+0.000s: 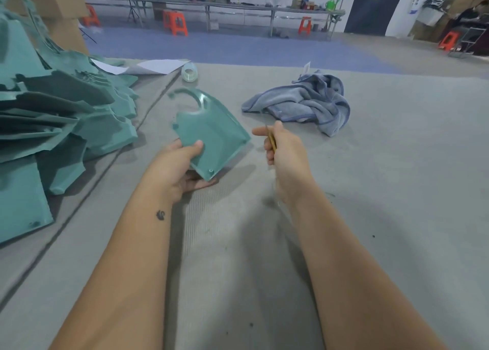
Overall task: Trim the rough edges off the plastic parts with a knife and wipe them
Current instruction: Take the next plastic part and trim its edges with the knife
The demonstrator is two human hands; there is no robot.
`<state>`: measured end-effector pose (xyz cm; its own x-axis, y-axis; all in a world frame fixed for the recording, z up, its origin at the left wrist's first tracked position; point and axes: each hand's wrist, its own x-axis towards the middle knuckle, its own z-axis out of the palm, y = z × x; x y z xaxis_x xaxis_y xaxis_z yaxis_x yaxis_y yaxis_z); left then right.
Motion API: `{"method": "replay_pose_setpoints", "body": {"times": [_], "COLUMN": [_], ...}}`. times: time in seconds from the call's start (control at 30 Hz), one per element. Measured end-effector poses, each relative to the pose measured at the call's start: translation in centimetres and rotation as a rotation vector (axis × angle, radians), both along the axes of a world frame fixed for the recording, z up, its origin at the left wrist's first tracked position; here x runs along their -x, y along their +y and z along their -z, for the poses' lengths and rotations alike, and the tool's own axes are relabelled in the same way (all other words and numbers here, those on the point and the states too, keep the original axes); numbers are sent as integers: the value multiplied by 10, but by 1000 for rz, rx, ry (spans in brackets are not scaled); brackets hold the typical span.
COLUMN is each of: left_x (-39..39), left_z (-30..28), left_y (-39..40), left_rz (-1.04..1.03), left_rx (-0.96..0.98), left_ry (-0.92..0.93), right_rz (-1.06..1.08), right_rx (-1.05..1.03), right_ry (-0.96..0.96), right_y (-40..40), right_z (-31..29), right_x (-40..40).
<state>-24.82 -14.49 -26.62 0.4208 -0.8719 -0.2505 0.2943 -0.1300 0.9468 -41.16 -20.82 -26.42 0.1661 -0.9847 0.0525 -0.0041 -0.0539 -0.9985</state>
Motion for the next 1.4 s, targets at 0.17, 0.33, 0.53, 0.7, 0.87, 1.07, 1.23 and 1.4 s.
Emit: {"method": "replay_pose_setpoints", "body": {"times": [0.17, 0.33, 0.53, 0.7, 0.87, 1.07, 1.23, 1.4], "left_x": [8, 18, 31, 23, 23, 17, 19, 18], "left_z": [3, 5, 4, 2, 3, 1, 1, 3], "left_y": [-6, -10, -13, -13, -14, -13, -11, -9], "left_rz": [-14, 0, -35, 18, -36, -86, -52, 2], "left_rx": [98, 191, 282, 282, 270, 257, 267, 227], "left_ry": [139, 192, 355, 387, 354, 416, 428, 375], "right_rz": [-13, -47, -121, -245, -442, -461, -438, -302], "right_rx": [42, 106, 6, 16, 102, 123, 170, 185], "right_ry": [9, -11, -143, -25, 70, 82, 98, 96], "right_y": [3, 8, 0, 3, 13, 13, 11, 5], "right_z": [0, 1, -5, -5, -3, -3, 1, 5], "right_x": [1, -3, 5, 3, 0, 2, 1, 2]}}
